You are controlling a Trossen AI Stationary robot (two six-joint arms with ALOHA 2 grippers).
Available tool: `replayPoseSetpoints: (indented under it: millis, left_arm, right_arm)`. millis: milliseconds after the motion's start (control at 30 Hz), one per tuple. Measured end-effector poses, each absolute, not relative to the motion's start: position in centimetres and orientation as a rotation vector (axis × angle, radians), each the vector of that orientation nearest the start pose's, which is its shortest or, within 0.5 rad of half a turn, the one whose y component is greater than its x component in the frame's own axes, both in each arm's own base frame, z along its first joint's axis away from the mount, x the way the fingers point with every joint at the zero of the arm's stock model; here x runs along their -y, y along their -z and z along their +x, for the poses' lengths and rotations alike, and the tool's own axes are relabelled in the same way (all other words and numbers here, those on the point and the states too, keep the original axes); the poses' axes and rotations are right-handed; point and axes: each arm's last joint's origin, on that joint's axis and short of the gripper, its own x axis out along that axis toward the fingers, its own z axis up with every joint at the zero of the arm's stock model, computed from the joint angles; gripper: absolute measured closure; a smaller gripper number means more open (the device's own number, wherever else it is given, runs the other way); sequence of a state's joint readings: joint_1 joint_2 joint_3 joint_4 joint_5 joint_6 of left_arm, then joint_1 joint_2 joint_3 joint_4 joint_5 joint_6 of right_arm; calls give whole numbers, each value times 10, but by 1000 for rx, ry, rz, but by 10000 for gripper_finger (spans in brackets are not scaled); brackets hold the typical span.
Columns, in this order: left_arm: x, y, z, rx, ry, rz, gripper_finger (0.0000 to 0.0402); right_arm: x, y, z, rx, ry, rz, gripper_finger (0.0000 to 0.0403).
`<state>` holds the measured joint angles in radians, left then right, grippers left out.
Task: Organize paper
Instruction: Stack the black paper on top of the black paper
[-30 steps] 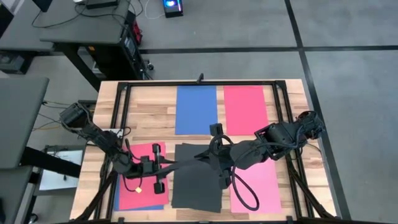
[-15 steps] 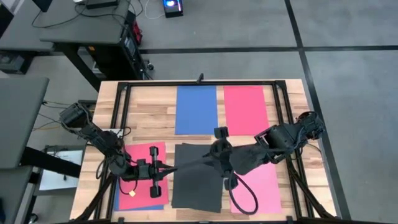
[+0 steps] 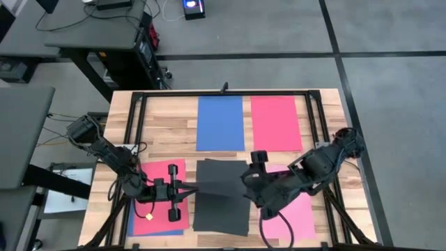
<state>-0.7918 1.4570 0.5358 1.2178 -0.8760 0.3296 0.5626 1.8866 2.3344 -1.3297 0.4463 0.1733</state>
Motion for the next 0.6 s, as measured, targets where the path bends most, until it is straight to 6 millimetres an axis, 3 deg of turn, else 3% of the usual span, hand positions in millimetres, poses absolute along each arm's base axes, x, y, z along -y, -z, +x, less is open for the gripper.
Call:
replayPoseSetpoints:
  millis: [233, 400, 600]
  left_arm:
    - [176, -232, 204, 184, -111, 105, 401]
    - [177, -232, 205, 191, -72, 94, 401]
    - [178, -229, 205, 173, -56, 85, 401]
  right_arm:
    - [-206, -434, 301, -731, -51, -266, 171]
    - [-225, -388, 299, -817, 23, -344, 178]
    - [-217, -343, 282, -795, 176, -332, 179]
